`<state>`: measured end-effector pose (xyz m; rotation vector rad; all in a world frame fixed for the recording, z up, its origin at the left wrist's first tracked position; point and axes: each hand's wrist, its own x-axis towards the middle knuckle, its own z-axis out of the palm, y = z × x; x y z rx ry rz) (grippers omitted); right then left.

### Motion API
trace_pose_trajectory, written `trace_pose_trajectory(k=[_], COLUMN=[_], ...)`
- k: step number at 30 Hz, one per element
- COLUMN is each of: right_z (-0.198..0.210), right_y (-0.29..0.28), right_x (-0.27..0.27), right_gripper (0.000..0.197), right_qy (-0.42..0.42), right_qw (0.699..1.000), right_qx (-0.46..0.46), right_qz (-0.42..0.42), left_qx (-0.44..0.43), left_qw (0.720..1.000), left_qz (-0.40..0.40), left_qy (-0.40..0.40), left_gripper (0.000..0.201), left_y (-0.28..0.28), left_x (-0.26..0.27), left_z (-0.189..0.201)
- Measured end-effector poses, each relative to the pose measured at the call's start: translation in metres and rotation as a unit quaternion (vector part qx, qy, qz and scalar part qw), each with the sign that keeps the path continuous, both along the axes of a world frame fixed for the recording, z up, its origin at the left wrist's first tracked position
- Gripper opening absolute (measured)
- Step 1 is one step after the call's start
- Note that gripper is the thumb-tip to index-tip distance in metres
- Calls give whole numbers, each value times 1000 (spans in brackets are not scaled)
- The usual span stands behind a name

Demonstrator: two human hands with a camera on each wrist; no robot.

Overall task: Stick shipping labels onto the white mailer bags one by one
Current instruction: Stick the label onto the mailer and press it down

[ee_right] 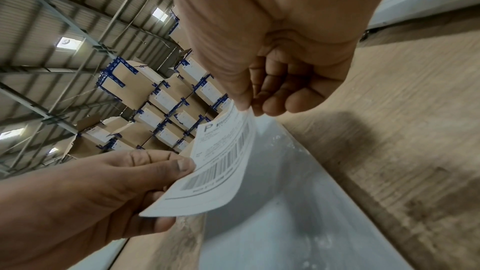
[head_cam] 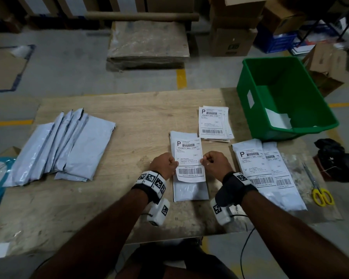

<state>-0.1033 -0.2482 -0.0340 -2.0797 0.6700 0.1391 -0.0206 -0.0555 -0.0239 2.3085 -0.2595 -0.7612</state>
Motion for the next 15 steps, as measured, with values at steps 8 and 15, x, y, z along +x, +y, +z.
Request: trace_pose_trajectory(k=[8, 15], right_z=[-5, -10], right_y=[2, 1], right_x=[5, 7], right_gripper=[17, 14], right_qy=[12, 12], right_qw=[1000, 1000], right_qx=[-1, -4], right_qz=[9, 9], left_qx=[13, 14], left_qw=[1000, 1000], left_qz=[8, 1], left_qy=[-14, -15], left_gripper=[13, 13], left_y=[1, 3], left_x=[2, 3], left_z=[-6, -12])
